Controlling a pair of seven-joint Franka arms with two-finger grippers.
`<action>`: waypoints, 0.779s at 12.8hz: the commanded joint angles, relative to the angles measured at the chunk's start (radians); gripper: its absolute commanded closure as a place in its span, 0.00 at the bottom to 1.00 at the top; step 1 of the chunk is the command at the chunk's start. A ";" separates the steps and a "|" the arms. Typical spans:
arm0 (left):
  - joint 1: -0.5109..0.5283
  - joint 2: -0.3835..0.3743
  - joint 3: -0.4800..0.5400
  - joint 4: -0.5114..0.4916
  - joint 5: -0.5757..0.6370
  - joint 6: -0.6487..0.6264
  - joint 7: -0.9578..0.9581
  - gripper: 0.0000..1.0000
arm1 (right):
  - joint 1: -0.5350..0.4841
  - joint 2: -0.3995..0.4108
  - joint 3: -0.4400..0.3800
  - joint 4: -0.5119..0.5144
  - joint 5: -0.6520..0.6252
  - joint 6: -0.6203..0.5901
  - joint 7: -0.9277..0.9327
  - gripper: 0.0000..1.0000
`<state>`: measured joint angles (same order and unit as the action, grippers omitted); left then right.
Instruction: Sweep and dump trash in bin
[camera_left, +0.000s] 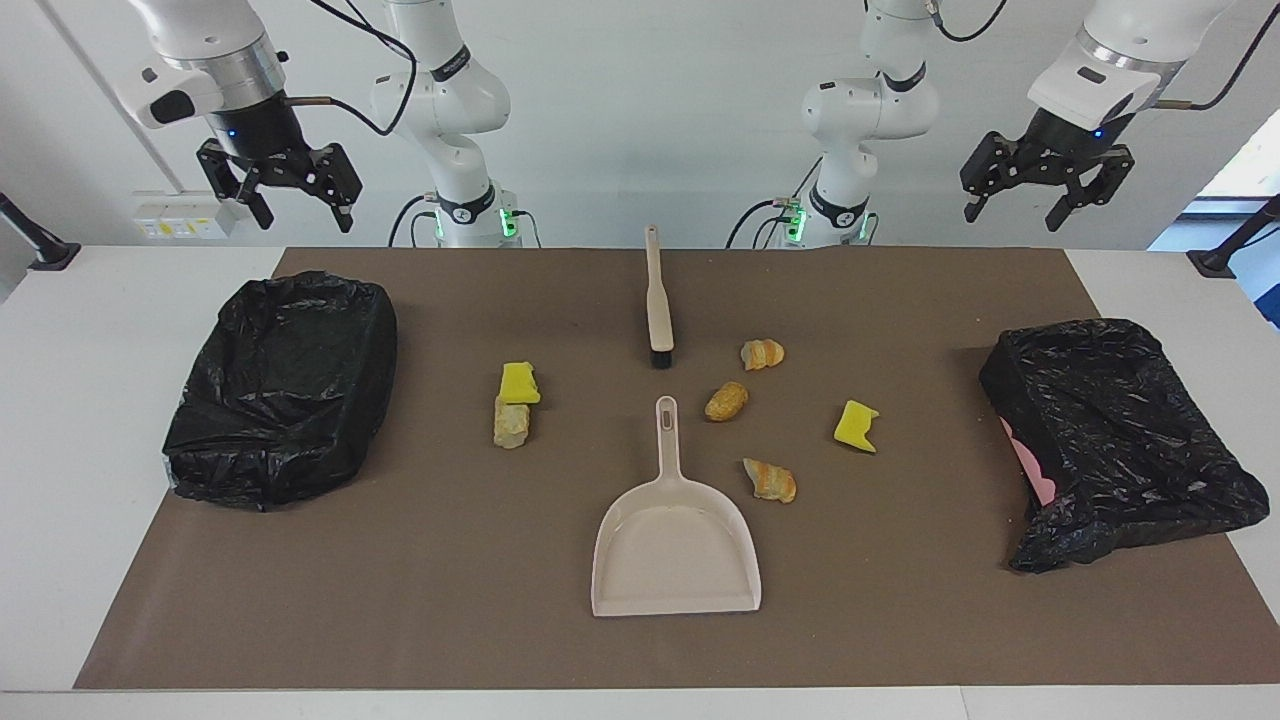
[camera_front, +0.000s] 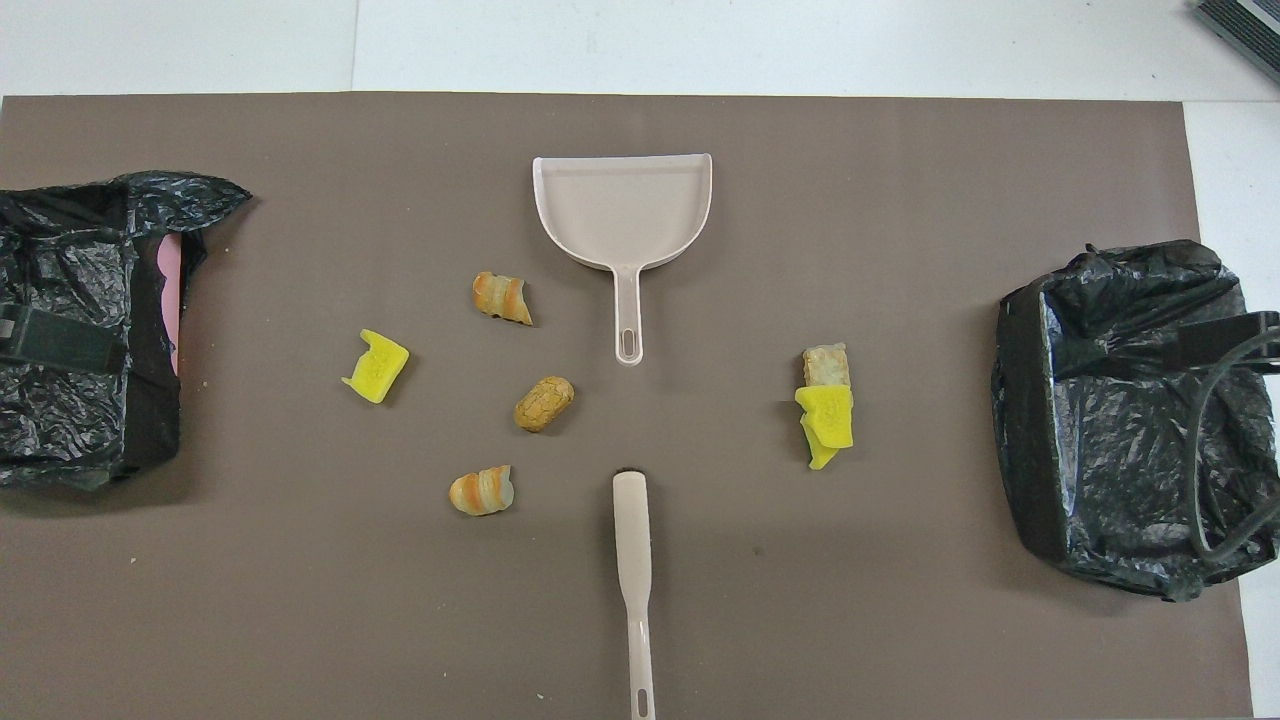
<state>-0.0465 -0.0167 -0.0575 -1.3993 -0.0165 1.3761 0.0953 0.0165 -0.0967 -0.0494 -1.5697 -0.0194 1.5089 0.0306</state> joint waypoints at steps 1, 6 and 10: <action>0.007 -0.020 -0.002 -0.018 0.004 -0.006 0.001 0.00 | -0.001 -0.009 0.000 -0.009 -0.004 -0.006 -0.020 0.00; 0.007 -0.020 -0.002 -0.018 0.004 -0.006 0.000 0.00 | -0.001 -0.017 0.000 -0.027 0.006 0.008 -0.012 0.00; 0.007 -0.020 -0.002 -0.018 0.004 -0.006 0.001 0.00 | -0.001 -0.017 0.000 -0.030 0.006 0.007 -0.020 0.00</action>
<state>-0.0465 -0.0167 -0.0575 -1.3993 -0.0165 1.3761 0.0953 0.0174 -0.0967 -0.0494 -1.5758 -0.0188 1.5089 0.0306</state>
